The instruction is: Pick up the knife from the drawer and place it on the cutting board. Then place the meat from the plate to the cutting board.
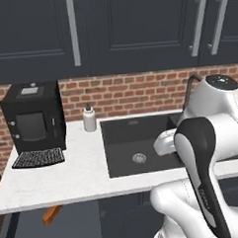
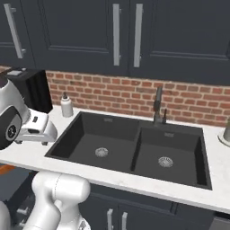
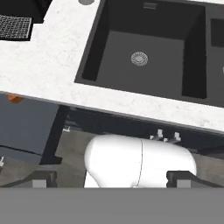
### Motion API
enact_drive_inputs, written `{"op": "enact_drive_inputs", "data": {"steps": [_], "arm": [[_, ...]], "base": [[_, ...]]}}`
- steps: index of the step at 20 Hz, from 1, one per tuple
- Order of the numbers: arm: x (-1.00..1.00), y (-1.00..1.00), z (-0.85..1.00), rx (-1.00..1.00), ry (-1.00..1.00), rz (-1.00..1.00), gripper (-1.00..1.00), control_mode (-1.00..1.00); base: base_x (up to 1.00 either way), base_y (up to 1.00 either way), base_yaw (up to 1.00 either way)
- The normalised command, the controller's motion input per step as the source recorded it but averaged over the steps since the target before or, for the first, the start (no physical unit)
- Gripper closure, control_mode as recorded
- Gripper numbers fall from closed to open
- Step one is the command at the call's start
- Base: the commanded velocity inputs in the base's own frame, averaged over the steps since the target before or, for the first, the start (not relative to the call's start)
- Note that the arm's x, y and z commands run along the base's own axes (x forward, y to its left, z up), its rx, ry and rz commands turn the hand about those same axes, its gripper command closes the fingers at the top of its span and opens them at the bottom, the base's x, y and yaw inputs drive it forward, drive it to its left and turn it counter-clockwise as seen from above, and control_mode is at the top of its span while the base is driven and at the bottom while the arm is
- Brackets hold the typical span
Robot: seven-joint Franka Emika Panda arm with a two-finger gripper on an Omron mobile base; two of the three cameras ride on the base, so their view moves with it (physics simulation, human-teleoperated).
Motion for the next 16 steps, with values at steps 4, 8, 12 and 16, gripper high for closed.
{"op": "enact_drive_inputs", "data": {"steps": [4, 8, 12, 16], "arm": [[0.0, 0.0, 0.0, 0.0, 0.0, 0.0, -1.0, 1.0], [0.0, 0.0, 0.0, 0.0, 0.0, 0.0, -1.0, 1.0], [0.0, 0.0, 0.0, 0.0, 0.0, 0.0, -1.0, 1.0], [0.0, 0.0, 0.0, 0.0, 0.0, 0.0, -1.0, 1.0]], "base": [[0.0, -0.23, 0.42], [0.0, -0.05, 0.6], [0.0, -0.08, 0.54], [0.0, -0.34, 0.45]]}}
